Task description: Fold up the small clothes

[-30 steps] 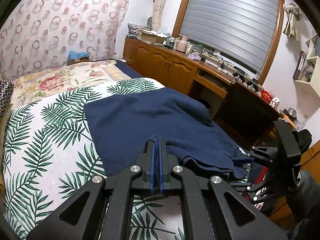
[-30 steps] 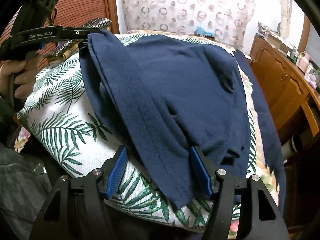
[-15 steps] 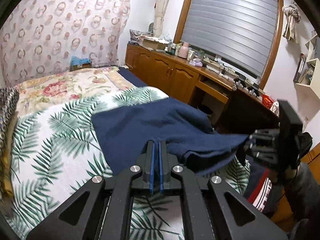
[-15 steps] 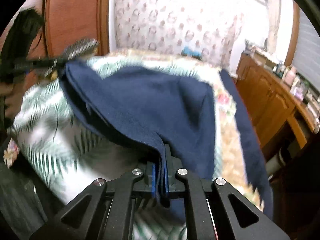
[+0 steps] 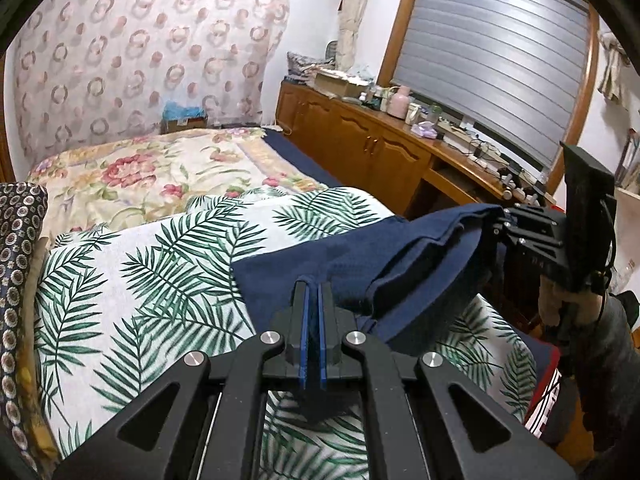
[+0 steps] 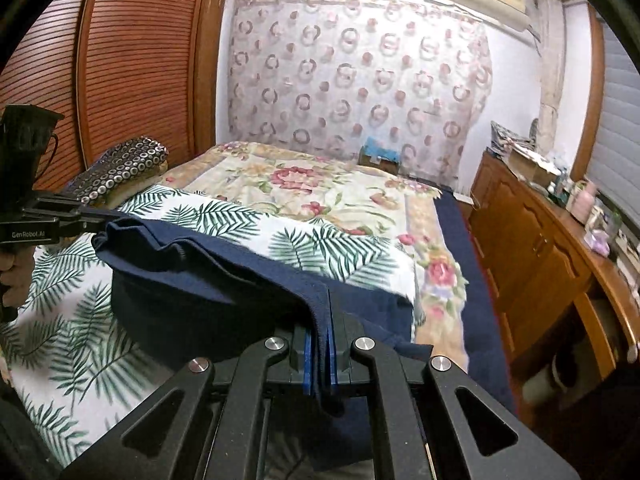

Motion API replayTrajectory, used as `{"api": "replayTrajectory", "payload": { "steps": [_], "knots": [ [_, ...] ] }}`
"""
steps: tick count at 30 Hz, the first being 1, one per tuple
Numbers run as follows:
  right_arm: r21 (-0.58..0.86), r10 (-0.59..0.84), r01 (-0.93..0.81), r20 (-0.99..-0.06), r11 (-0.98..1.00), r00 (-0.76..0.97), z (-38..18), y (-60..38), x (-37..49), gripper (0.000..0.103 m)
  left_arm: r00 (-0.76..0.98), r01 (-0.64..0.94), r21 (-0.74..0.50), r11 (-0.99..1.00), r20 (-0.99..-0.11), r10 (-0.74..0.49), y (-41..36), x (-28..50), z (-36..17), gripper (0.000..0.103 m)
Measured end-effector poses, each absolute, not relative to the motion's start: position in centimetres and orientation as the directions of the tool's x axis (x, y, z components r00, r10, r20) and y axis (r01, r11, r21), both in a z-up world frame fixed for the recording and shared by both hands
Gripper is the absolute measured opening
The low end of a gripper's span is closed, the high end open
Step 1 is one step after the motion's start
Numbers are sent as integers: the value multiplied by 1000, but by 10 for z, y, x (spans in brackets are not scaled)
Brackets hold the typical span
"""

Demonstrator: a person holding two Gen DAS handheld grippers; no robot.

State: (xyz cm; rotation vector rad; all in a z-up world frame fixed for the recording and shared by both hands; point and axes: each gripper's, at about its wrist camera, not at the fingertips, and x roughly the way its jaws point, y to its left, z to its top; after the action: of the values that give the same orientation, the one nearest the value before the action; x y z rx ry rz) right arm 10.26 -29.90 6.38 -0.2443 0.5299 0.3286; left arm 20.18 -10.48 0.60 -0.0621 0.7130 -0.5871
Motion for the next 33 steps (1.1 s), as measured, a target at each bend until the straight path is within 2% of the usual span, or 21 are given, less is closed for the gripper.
{"api": "replayTrajectory", "payload": {
  "steps": [6,9,17,19,20,21,23,26,27,29,32,33],
  "knots": [
    [-121,257,-395,-583,911,771,50,-307,143,5,572,474,-243,846,-645,-506,-108,230,-9,4],
    [-105,258,-403,-619,909,742,42,-310,158,6,591,451,-199,870,-663,-459,-110,237,-13,5],
    [-70,278,-425,-659,903,699,34,-308,185,6,550,434,-243,868,-691,-469,-98,255,-25,5],
    [-73,283,-434,-659,898,697,36,-304,186,6,548,435,-242,867,-693,-468,-96,258,-25,19],
    [-75,286,-440,-660,895,694,38,-303,189,6,551,438,-240,866,-690,-470,-96,259,-24,33],
    [-78,285,-443,-662,893,693,36,-303,195,6,553,443,-239,864,-686,-473,-96,260,-24,40],
    [-71,294,-451,-667,890,685,36,-303,201,6,543,455,-236,859,-691,-477,-97,261,-24,43],
    [-61,299,-460,-683,886,666,34,-305,210,6,530,469,-242,849,-693,-490,-98,261,-26,57],
    [-60,297,-461,-689,886,661,34,-305,213,12,526,471,-244,848,-693,-492,-99,261,-26,63],
    [-57,287,-451,-699,891,655,36,-305,220,20,519,478,-244,843,-696,-496,-99,260,-27,67],
    [-41,265,-408,-700,912,663,43,-310,232,34,522,477,-236,846,-699,-489,-101,259,-28,67],
    [-45,252,-391,-697,919,672,46,-310,237,36,518,480,-236,845,-701,-490,-103,260,-29,67]
  ]
}}
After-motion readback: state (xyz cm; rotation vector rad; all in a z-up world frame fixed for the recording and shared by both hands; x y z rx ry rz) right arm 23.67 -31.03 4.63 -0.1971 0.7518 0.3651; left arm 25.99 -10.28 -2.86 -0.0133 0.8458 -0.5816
